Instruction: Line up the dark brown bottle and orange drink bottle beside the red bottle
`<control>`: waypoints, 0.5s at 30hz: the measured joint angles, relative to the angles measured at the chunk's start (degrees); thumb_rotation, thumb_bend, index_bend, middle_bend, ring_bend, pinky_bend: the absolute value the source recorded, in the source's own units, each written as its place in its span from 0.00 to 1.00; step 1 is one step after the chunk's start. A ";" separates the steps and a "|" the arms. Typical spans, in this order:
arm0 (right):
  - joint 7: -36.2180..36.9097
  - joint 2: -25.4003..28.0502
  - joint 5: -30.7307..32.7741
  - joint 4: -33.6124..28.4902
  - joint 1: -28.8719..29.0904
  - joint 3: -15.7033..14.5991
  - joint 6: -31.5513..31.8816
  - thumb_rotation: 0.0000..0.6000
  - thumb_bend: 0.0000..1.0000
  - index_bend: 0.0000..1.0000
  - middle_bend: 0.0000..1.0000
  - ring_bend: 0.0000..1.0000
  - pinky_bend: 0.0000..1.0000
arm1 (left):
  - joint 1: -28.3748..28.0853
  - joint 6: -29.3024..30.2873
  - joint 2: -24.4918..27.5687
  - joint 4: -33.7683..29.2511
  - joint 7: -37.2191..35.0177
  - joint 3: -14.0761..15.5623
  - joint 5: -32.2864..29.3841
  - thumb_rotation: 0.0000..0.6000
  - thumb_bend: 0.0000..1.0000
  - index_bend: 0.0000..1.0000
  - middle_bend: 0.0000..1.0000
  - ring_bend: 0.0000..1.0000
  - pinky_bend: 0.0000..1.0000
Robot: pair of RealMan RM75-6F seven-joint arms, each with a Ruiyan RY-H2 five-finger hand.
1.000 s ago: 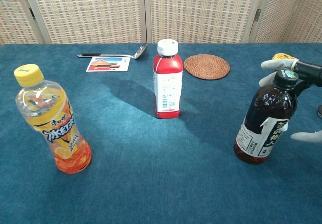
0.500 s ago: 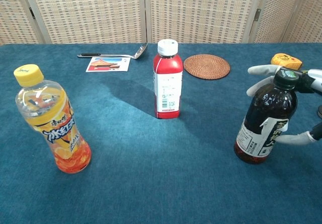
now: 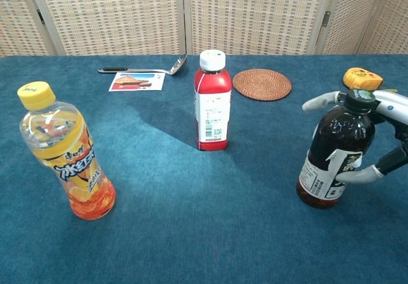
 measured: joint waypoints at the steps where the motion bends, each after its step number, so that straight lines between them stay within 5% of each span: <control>1: -0.19 -0.06 0.19 0.04 0.01 0.05 -0.02 1.00 0.01 0.32 0.56 0.54 0.68 | -0.03 -0.11 0.01 0.00 0.11 0.05 -0.02 1.00 0.25 0.58 0.39 0.46 0.63; 15: -1.33 0.71 1.97 -2.25 0.30 2.64 2.48 1.00 0.04 0.38 0.62 0.60 0.72 | -0.09 -0.26 -0.06 -0.02 0.50 0.05 -0.24 1.00 0.25 0.58 0.39 0.46 0.63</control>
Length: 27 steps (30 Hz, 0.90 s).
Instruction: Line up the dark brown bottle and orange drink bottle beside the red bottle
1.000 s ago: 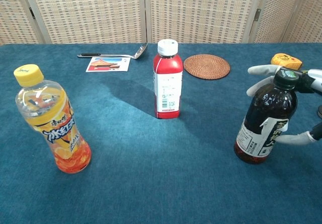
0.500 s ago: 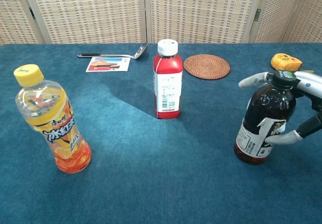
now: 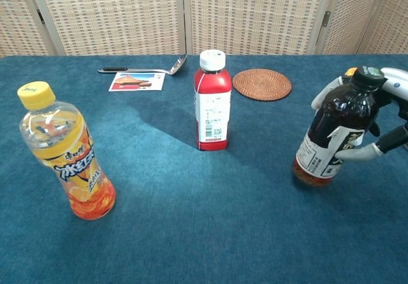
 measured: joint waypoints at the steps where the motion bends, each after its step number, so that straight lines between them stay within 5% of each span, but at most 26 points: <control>1: -0.18 0.15 0.14 -0.26 0.12 0.33 0.07 1.00 0.04 0.38 0.62 0.60 0.72 | -0.02 -0.07 -0.03 0.04 0.01 0.00 -0.04 1.00 0.25 0.58 0.39 0.46 0.63; 16: -7.72 1.47 6.62 -3.50 4.62 7.42 -4.37 1.00 0.04 0.38 0.62 0.60 0.72 | -0.17 -0.56 -0.12 0.45 0.08 -0.08 -0.59 1.00 0.25 0.58 0.39 0.46 0.63; 27: -7.70 -2.05 11.48 2.05 7.74 10.01 -9.18 1.00 0.04 0.38 0.62 0.60 0.72 | -0.11 -0.49 0.00 0.45 -0.19 -0.20 -0.80 1.00 0.25 0.58 0.39 0.46 0.63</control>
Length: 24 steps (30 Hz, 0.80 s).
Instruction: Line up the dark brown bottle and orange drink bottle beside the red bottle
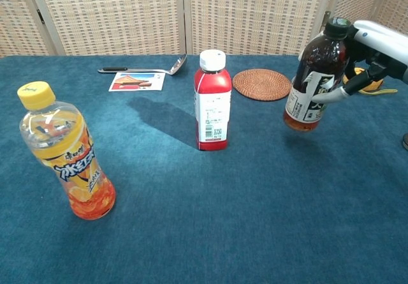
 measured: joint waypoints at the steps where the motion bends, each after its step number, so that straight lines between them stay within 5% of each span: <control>1: 0.10 -0.45 0.24 0.72 0.23 0.10 -0.31 1.00 0.04 0.38 0.62 0.60 0.72 | -0.01 -0.03 0.01 0.02 0.00 0.02 0.00 1.00 0.25 0.58 0.39 0.46 0.63; 24: 6.23 -6.79 1.83 9.42 3.75 0.36 -4.25 1.00 0.04 0.38 0.61 0.60 0.72 | 0.07 -0.27 0.15 0.07 -0.39 -0.07 -0.53 1.00 0.25 0.58 0.39 0.46 0.63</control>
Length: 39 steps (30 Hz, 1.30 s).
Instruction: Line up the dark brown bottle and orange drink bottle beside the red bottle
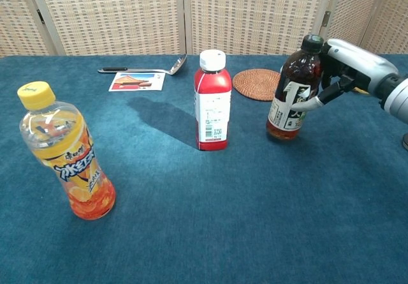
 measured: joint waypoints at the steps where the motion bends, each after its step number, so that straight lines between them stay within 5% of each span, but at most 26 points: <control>1: 0.05 -0.14 0.01 0.23 0.06 -0.04 -0.08 1.00 0.04 0.38 0.61 0.59 0.72 | 0.00 -0.03 0.00 0.00 0.00 0.01 -0.02 1.00 0.25 0.58 0.39 0.46 0.63; 9: 1.09 -1.22 -0.12 2.18 0.54 -0.37 -0.40 1.00 0.04 0.36 0.52 0.54 0.72 | -0.03 -0.19 -0.02 0.10 -0.03 -0.01 -0.17 1.00 0.25 0.58 0.39 0.46 0.63; 18: 2.06 -1.71 -0.26 3.67 0.77 -0.96 -0.93 1.00 0.03 0.11 0.33 0.40 0.71 | -0.02 -0.35 -0.01 0.07 -0.02 0.01 -0.34 1.00 0.25 0.58 0.39 0.46 0.63; 23: 2.30 -1.30 -0.31 3.28 0.58 -1.27 -0.97 1.00 0.00 0.00 0.20 0.27 0.59 | -0.03 -0.35 -0.03 0.05 0.15 0.04 -0.32 1.00 0.25 0.58 0.39 0.46 0.63; 31: 1.60 1.21 -0.81 -0.15 -0.27 -1.70 0.24 1.00 0.00 0.00 0.13 0.20 0.50 | -0.06 -0.42 -0.11 0.15 0.32 0.06 -0.37 1.00 0.25 0.58 0.39 0.46 0.63; 39: -5.15 8.94 -0.85 -10.66 -3.28 -2.51 3.23 1.00 0.00 0.00 0.14 0.20 0.49 | -0.15 -0.53 -0.39 0.37 0.72 0.12 -0.28 1.00 0.25 0.56 0.39 0.46 0.63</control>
